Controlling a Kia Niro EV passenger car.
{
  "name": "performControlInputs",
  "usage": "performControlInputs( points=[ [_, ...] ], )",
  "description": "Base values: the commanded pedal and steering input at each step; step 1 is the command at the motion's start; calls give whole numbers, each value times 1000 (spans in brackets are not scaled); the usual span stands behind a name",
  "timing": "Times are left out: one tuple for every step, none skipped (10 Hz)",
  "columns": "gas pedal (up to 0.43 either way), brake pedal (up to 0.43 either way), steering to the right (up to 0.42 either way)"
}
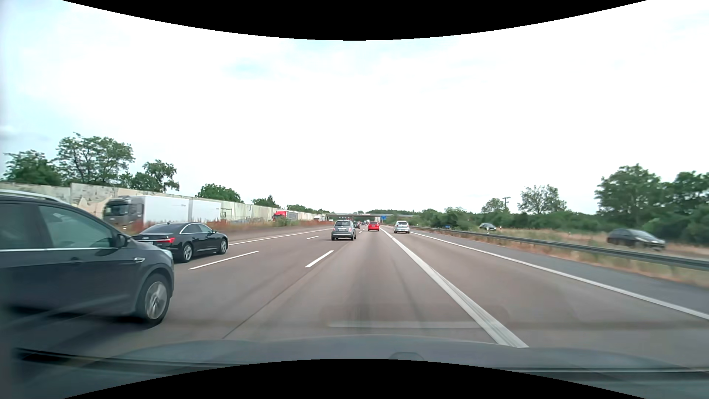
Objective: Follow the waypoints while adhering to traffic rules and regulations
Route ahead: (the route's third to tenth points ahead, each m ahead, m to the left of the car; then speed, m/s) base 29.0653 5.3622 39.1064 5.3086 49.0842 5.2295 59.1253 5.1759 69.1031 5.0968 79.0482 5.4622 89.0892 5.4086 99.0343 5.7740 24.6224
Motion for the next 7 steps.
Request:
performControlInputs(
  points=[
    [87,0,-3],
    [87,0,-3],
    [87,0,-3],
    [98,0,-3],
    [98,0,-3],
    [98,0,-3],
    [98,0,-3]
  ],
)
